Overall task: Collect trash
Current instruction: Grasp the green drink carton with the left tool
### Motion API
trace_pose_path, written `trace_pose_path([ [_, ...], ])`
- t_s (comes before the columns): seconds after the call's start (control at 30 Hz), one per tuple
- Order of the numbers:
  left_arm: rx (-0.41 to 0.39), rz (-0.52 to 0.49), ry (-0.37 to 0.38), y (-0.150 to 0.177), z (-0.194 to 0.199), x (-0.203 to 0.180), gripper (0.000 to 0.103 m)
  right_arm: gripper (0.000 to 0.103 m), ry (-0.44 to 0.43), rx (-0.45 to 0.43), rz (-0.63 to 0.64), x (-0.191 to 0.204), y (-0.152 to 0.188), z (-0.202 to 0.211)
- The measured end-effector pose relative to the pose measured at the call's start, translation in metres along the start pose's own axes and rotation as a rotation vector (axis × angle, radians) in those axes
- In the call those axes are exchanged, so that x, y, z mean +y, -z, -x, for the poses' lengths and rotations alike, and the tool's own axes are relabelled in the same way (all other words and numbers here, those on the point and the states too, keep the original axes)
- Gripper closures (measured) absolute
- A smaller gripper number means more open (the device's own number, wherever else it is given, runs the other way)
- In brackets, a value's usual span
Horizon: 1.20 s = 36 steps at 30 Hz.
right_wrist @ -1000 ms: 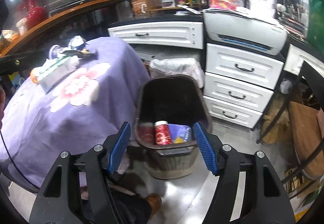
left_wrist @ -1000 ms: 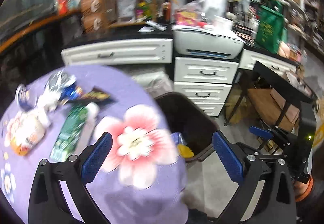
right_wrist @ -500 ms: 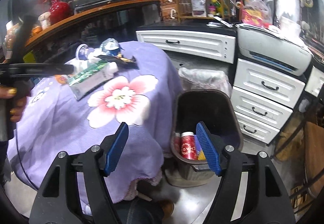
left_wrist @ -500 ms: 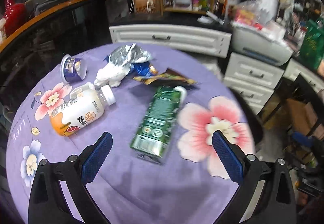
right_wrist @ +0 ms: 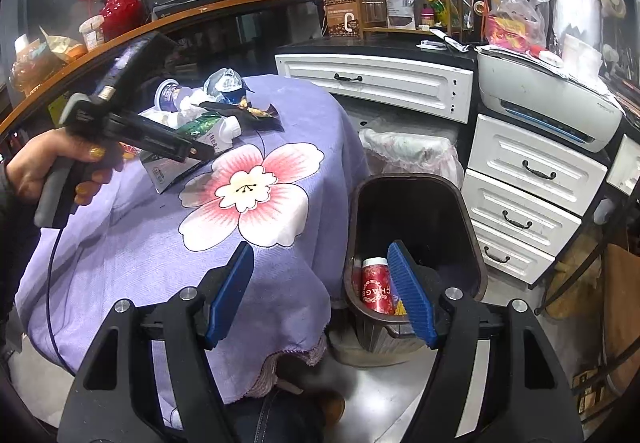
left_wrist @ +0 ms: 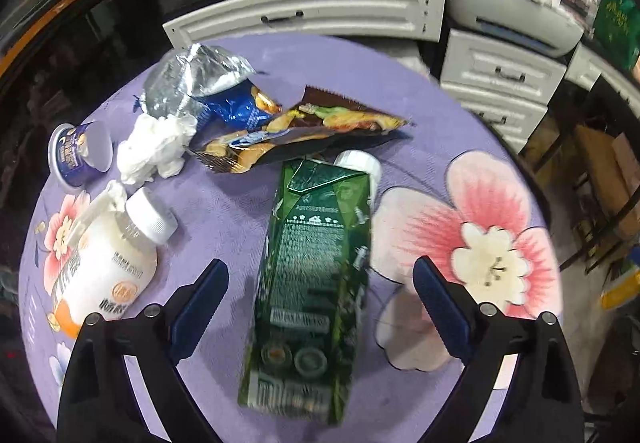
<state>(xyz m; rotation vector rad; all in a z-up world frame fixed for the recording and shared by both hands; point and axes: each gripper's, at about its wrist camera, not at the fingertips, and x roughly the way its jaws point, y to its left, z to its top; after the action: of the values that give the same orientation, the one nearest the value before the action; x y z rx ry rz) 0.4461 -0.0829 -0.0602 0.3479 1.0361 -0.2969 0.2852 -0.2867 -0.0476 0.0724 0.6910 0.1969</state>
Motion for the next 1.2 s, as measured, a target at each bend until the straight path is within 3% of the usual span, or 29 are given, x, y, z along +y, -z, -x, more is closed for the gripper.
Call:
trace_pose_path([
  [0.27, 0.018, 0.034, 0.047, 0.002, -0.008, 0.011, 0.055, 0.033, -0.022, -0.001, 0.028, 0.010, -0.008, -0.006],
  [0.4, -0.008, 0.013, 0.016, 0.008, 0.000, 0.009, 0.055, 0.033, -0.029, 0.001, 0.034, 0.015, -0.008, -0.008],
  [0.67, -0.096, 0.075, 0.090, 0.038, 0.032, 0.017, 0.055, 0.033, -0.071, -0.008, 0.066, 0.026, -0.015, -0.010],
  [0.83, -0.168, 0.122, 0.072, 0.066, 0.060, 0.019, 0.055, 0.033, -0.119, 0.010, 0.118, 0.043, -0.028, -0.021],
  [1.1, -0.247, 0.184, 0.006, 0.099, 0.094, 0.031, 0.055, 0.033, -0.181, 0.062, 0.231, 0.084, -0.064, -0.061],
  [1.2, -0.256, 0.204, 0.027, 0.109, 0.101, 0.035, 0.055, 0.033, -0.160, 0.122, 0.297, 0.102, -0.078, -0.089],
])
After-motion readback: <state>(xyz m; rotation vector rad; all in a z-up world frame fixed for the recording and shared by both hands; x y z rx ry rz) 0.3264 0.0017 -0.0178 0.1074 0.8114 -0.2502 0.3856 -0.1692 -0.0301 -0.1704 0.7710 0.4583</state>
